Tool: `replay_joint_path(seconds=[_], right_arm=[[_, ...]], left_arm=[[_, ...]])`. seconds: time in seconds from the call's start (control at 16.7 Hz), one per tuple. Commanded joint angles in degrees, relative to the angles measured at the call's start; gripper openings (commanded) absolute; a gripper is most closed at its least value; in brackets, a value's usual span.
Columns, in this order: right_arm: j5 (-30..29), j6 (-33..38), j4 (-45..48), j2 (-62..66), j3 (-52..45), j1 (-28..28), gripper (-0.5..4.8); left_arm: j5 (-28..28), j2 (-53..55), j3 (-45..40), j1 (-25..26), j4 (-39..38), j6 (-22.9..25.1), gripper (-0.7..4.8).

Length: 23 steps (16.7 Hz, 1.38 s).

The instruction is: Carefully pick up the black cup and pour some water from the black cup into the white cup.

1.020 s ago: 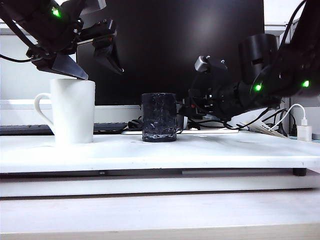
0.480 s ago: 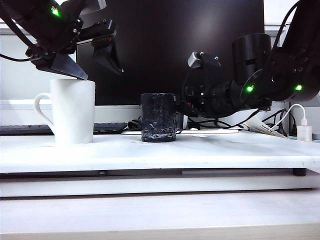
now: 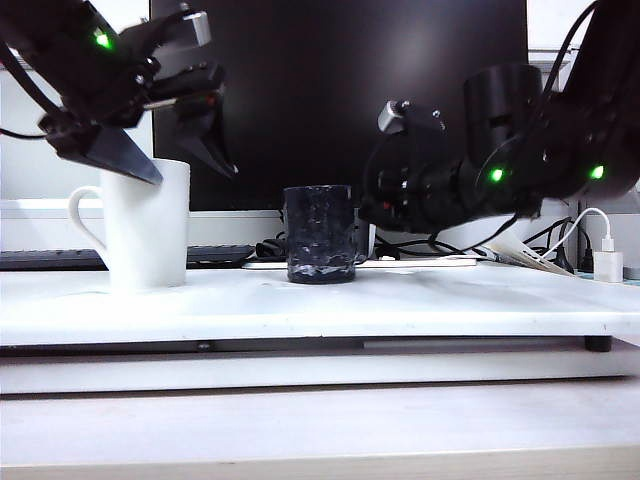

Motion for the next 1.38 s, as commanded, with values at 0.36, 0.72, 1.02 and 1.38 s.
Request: replay_joint_path(seconds=[0.36,0.72,1.02,1.38], right_arm=[[0.9,-0.35,-40.24,-28.33,15.69,1.49,-0.06],[2.67,-1.11,-48.5,-14.38,36.68,7.02,-0.05],[9.33,-13.42,-50.97,-5.95,39.08,11.08,-0.06],[14.14,-22.86,-47.17,-4.52,39.08,13.11,-0.06]], left_arm=[[-1.79,-15.98,4.85,6.58,-3.32,3.34,4.79],[5.33,-10.97,4.83,8.13,-4.85,1.22,4.79],[-0.52,-10.01,4.81,11.72,-14.01,4.81,4.79],[7.32,-9.29,4.81,16.66,-17.81,1.9,4.79]])
